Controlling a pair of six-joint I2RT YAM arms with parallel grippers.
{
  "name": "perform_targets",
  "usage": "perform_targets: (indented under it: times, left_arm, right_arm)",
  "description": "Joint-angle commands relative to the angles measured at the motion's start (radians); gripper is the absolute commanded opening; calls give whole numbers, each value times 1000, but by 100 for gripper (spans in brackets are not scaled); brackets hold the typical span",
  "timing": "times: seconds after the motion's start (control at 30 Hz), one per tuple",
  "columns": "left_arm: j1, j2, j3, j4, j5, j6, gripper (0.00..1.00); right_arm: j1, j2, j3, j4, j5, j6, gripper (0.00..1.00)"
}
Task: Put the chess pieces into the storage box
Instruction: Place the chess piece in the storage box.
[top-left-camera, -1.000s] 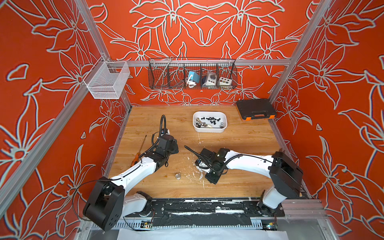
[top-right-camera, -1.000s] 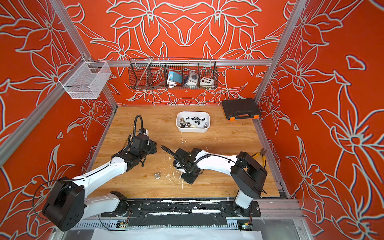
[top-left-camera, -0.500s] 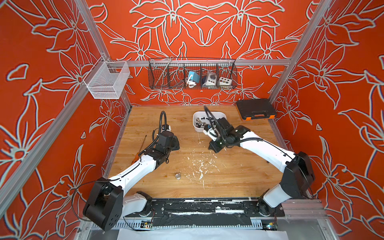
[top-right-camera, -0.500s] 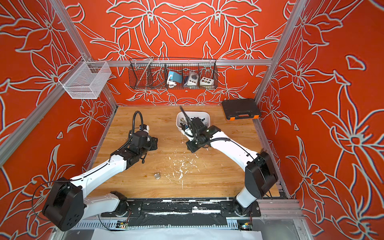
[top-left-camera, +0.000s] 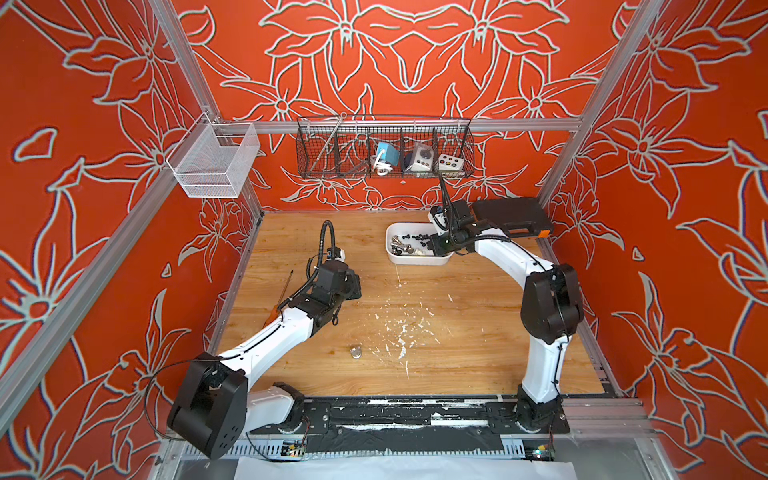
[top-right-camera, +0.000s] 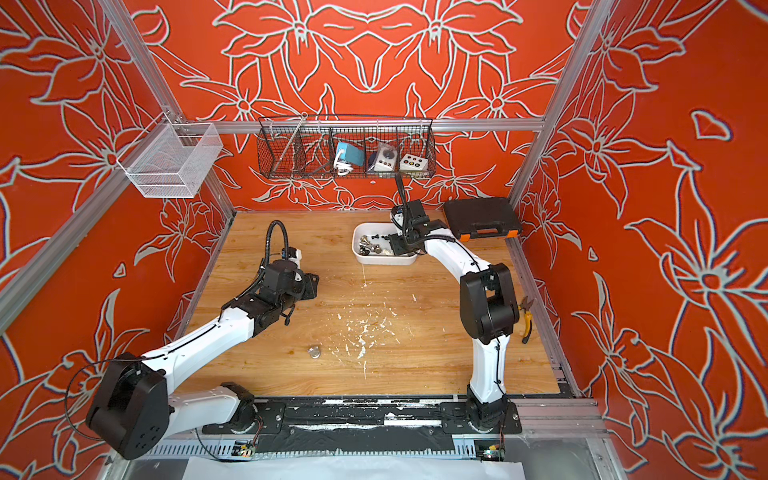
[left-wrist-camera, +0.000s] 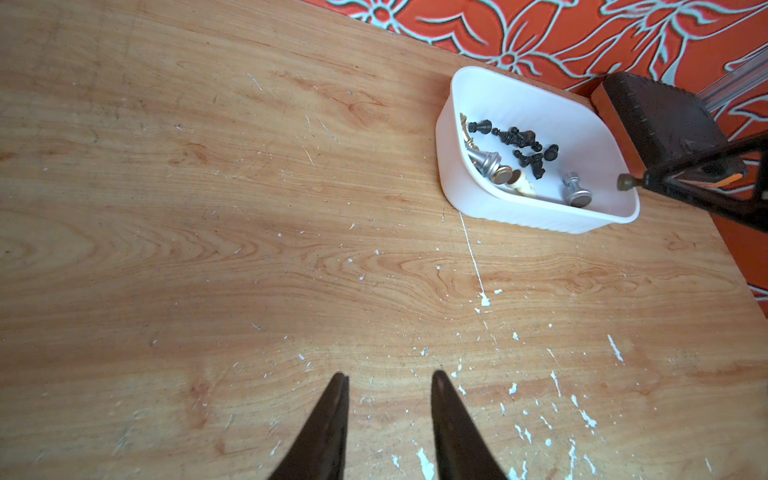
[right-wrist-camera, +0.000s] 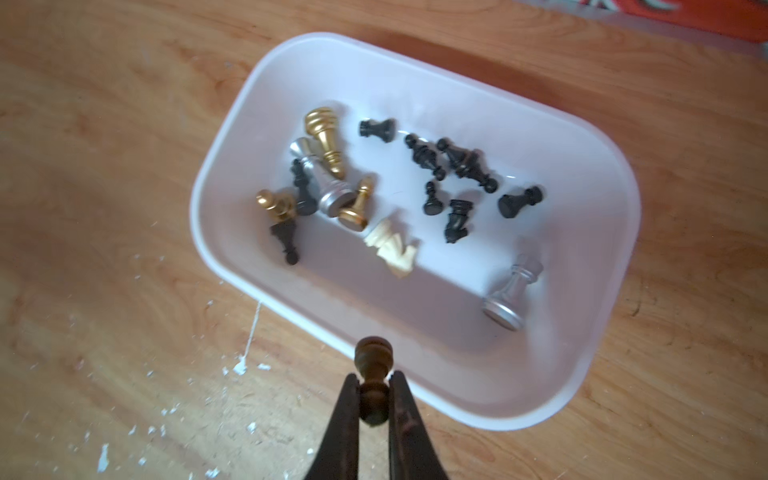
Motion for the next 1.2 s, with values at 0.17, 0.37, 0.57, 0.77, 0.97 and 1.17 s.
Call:
perform_targets:
  times: [0.17, 0.37, 0.57, 0.77, 0.97, 1.17]
  left_arm:
    - [8, 28, 23, -6, 23, -2, 35]
    - [8, 33, 21, -13, 34, -9, 35]
    - [8, 30, 20, -19, 38, -11, 35]
    - [8, 29, 16, -22, 44, -12, 35]
    - [9, 21, 15, -29, 44, -11, 35]
    - [8, 13, 14, -48, 58, 5, 35]
  right_arm:
    - [-40, 44, 46, 64, 21, 70, 7]
    - [-51, 53, 28, 76, 10, 82, 8]
    - [-59, 48, 22, 77, 11, 86, 25]
    - [-63, 40, 12, 75, 7, 87, 28]
    - [-67, 27, 1, 76, 3, 93, 29]
    - [-70, -16, -40, 88, -12, 111, 29]
